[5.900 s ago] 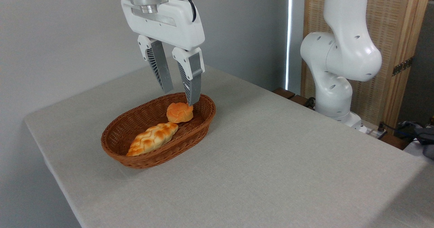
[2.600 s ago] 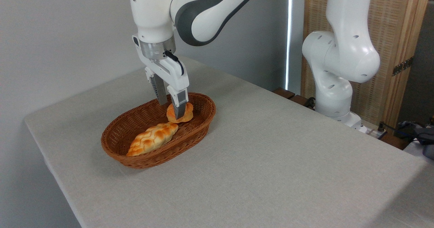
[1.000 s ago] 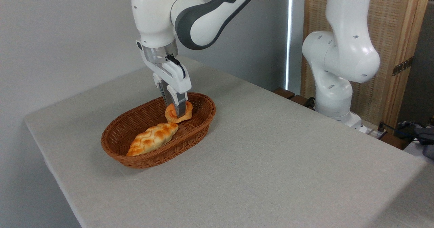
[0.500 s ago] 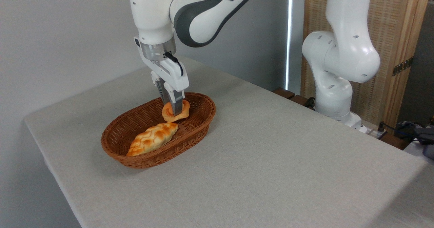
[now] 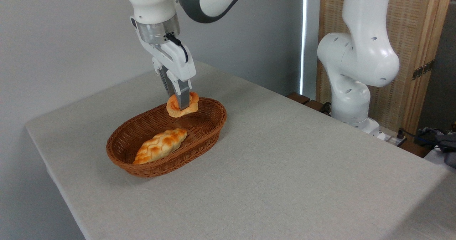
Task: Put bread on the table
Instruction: 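Lift the round bun up out of the wicker basket, then carry the bun past the basket rim and lower it onto the table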
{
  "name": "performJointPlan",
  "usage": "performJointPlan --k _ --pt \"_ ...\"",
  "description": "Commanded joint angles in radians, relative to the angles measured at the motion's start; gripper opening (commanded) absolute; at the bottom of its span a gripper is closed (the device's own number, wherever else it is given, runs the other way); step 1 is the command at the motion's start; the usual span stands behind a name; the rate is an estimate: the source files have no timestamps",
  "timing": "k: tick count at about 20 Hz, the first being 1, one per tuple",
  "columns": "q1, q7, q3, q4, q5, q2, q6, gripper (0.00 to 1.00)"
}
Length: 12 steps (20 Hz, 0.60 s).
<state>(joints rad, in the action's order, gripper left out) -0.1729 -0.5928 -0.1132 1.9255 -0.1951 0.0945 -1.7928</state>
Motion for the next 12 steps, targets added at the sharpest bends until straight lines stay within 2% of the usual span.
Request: performJointPlan --k 1,3,7,9,12 --pt "-0.004 -0.035 0.036 -0.048 0.156 -0.004 0.036 0.46" --pt "0.019 -0.045 0.052 -0.049 0.207 -0.01 0.016 0.48" --pt "0.052 -0.156 0.125 -0.049 0.209 -0.025 -0.051 0.48" --pt "0.108 -0.159 0.124 -0.049 0.21 -0.057 -0.146 0.48" --pt "0.119 -0.159 0.124 -0.049 0.217 -0.139 -0.279 0.48"
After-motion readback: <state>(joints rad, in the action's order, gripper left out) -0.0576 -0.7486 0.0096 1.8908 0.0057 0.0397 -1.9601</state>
